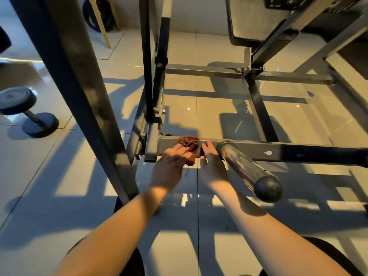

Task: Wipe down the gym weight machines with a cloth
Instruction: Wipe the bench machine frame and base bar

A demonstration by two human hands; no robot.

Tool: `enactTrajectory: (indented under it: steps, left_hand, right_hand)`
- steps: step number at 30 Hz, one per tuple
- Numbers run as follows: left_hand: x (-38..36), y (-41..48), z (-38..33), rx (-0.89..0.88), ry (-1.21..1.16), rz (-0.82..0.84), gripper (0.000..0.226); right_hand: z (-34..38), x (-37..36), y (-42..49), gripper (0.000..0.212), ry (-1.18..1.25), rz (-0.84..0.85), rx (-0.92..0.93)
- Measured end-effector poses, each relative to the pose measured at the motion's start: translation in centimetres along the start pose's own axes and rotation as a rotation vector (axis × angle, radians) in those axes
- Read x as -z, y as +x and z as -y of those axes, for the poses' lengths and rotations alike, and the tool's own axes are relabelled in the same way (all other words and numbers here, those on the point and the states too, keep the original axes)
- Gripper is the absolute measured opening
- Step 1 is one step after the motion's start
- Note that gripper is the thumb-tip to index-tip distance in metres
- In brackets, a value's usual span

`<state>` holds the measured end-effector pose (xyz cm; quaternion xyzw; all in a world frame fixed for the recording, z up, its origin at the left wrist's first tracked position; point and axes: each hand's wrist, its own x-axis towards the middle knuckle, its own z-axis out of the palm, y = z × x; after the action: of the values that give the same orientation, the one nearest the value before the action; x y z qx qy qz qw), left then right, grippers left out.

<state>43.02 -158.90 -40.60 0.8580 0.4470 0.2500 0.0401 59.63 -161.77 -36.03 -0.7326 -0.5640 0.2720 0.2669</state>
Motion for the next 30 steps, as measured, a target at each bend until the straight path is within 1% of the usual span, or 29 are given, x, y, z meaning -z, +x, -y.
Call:
enactTrajectory:
  steps: [2,4,5,8,11,12,15,17,19,21,23,24,25,27,29,30]
  left_hand:
    - [1.2,-0.8,1.9,0.085,0.040,0.000,0.038]
    - [1.2,-1.2,1.6,0.188,0.049,-0.023,0.043]
    - [0.7,-1.1,0.7,0.208,0.042,-0.019,0.044]
    - [-1.3,0.0,-2.8,0.137,-0.020,0.035,0.041]
    - [-1.7,1.0,-5.1,0.003,-0.064,0.046,0.042]
    - [-1.7,1.0,-5.1,0.015,-0.050,0.060,0.040]
    - [-0.4,0.3,-3.7,0.147,-0.024,0.126,0.032]
    - [0.2,-0.3,-2.4,0.300,-0.046,0.123,0.028]
    - [-0.2,-0.4,-2.4,0.364,-0.056,0.099,0.025]
    - [-0.7,0.2,-3.8,0.319,-0.119,0.110,0.024]
    - [-2.0,0.9,-5.2,0.188,-0.192,0.112,0.034]
    - [-2.6,1.3,-5.8,0.130,-0.202,0.115,0.041]
    - [-2.8,1.6,-6.2,0.107,-0.203,0.118,0.047]
    - [-2.0,1.9,-6.5,0.090,-0.167,0.110,0.045]
    - [-0.7,1.4,-5.2,0.052,-0.086,0.134,0.040]
    - [-0.2,1.0,-4.0,0.057,-0.052,0.132,0.043]
  right_hand:
    - [-0.3,0.0,-0.2,0.052,-0.004,0.020,0.014]
    - [-0.6,0.0,-0.4,0.054,0.004,0.032,0.009]
    - [-0.7,0.1,-0.4,0.056,0.012,0.039,0.006]
    - [-1.0,0.3,-0.4,0.056,0.035,0.048,0.014]
    - [-1.3,0.7,-0.2,0.050,0.067,-0.021,-0.025]
    - [-1.5,0.7,-0.3,0.049,0.065,-0.025,-0.034]
    - [-1.9,0.7,-0.6,0.051,0.041,0.022,-0.027]
    - [-1.9,0.7,-0.6,0.051,0.027,0.043,-0.022]
    - [-1.7,0.9,-0.6,0.051,0.036,0.062,-0.036]
    - [-1.7,0.8,-0.6,0.054,0.081,0.071,-0.069]
    - [-1.9,0.7,-0.5,0.063,0.192,0.016,-0.144]
    - [-2.2,0.8,-0.3,0.062,0.242,-0.013,-0.176]
    - [-2.3,0.8,-0.2,0.055,0.264,-0.016,-0.182]
    - [-2.4,0.8,-0.2,0.049,0.228,0.015,-0.165]
    - [-2.4,0.8,-0.5,0.054,0.198,0.016,-0.153]
    - [-2.6,0.6,-0.6,0.054,0.195,0.010,-0.152]
